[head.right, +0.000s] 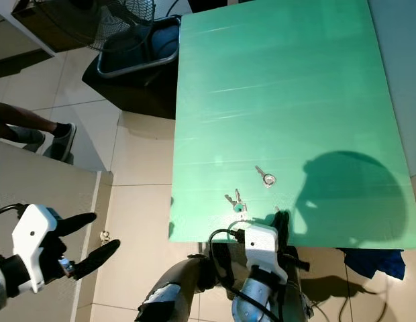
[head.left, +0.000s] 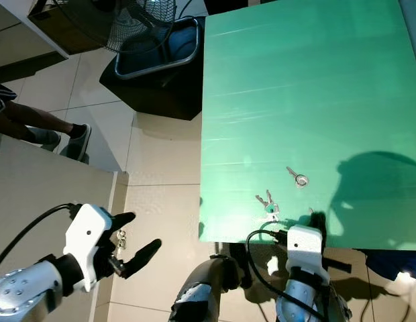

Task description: Hang keys on a hook

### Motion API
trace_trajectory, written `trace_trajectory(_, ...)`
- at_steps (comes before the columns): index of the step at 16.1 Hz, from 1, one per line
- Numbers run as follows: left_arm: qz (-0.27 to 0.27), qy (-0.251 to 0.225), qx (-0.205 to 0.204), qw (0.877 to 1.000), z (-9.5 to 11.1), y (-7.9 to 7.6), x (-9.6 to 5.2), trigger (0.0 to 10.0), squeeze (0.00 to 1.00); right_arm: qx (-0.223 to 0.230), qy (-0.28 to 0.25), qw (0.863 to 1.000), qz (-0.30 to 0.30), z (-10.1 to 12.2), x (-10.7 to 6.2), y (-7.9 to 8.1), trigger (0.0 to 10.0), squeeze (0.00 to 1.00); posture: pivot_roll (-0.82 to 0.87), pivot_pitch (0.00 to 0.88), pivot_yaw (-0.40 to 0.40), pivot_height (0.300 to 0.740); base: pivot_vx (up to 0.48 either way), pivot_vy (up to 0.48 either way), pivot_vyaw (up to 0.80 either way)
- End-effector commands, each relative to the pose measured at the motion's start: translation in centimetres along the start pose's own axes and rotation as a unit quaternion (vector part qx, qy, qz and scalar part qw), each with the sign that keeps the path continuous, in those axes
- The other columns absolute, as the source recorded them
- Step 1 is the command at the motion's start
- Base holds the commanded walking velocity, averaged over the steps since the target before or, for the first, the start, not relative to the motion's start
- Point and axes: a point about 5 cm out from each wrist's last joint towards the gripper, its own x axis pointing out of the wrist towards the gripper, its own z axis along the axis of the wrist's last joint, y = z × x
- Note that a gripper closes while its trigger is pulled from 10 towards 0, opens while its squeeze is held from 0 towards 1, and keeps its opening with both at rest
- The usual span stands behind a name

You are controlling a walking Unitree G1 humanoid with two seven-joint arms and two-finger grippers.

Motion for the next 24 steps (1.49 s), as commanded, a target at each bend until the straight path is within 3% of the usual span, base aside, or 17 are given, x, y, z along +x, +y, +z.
trace_trajectory(1, 0.013, 0.022, -0.009, 1.000, -1.0, 0.2, -0.1, 10.0, 0.00, 0.000, 0.017, 1.000, 0.010, -0.1, -0.9, 0.3, 0.0, 0.00, -0.05, 0.400, 0.388, 0.740, 0.000, 0.000, 0.00)
trace_trajectory(4, 0.013, 0.015, -0.013, 1.000, -1.1, 0.0, 0.4, 10.0, 0.00, 0.000, 0.010, 1.000, 0.018, 0.2, -0.7, 0.2, 0.0, 0.00, -0.06, 0.387, 0.377, 0.740, 0.000, 0.000, 0.00)
trace_trajectory(5, 0.013, 0.014, -0.014, 1.000, -1.1, 0.0, 0.3, 10.0, 0.00, -0.005, 0.021, 1.000, 0.013, 0.3, -0.7, 0.2, 0.9, 0.00, -0.06, 0.386, 0.378, 0.740, 0.000, 0.000, 0.00)
trace_trajectory(6, 0.013, 0.014, -0.014, 1.000, -1.1, 0.0, 0.3, 10.0, 0.00, -0.006, 0.028, 1.000, 0.009, 0.2, -0.8, 0.2, 10.0, 0.00, -0.06, 0.389, 0.378, 0.740, 0.000, 0.000, 0.00)
trace_trajectory(7, 0.015, 0.015, -0.013, 1.000, -1.0, 0.0, 0.2, 10.0, 0.00, -0.008, 0.038, 0.999, 0.006, 0.0, -1.0, 0.2, 10.0, 1.00, -0.05, 0.395, 0.378, 0.740, 0.000, 0.000, 0.00)
trace_trajectory(16, 0.018, 0.019, -0.013, 1.000, -1.0, 0.0, -0.3, 10.0, 0.00, -0.019, 0.051, 0.998, 0.016, -0.5, -1.6, 0.5, 10.0, 1.00, -0.03, 0.411, 0.387, 0.740, 0.000, 0.000, 0.00)
trace_trajectory(17, 0.018, 0.020, -0.013, 1.000, -1.0, -0.1, -0.4, 10.0, 0.00, -0.021, 0.051, 0.998, 0.018, -0.6, -1.5, 0.5, 10.0, 0.00, -0.03, 0.413, 0.387, 0.740, 0.000, 0.000, 0.00)
trace_trajectory(24, 0.019, 0.024, -0.011, 0.999, -0.7, 0.0, -1.0, 10.0, 0.00, -0.022, 0.057, 0.998, 0.022, -1.3, -0.8, 0.6, 10.0, 0.00, -0.01, 0.431, 0.398, 0.740, 0.000, 0.000, 0.00)
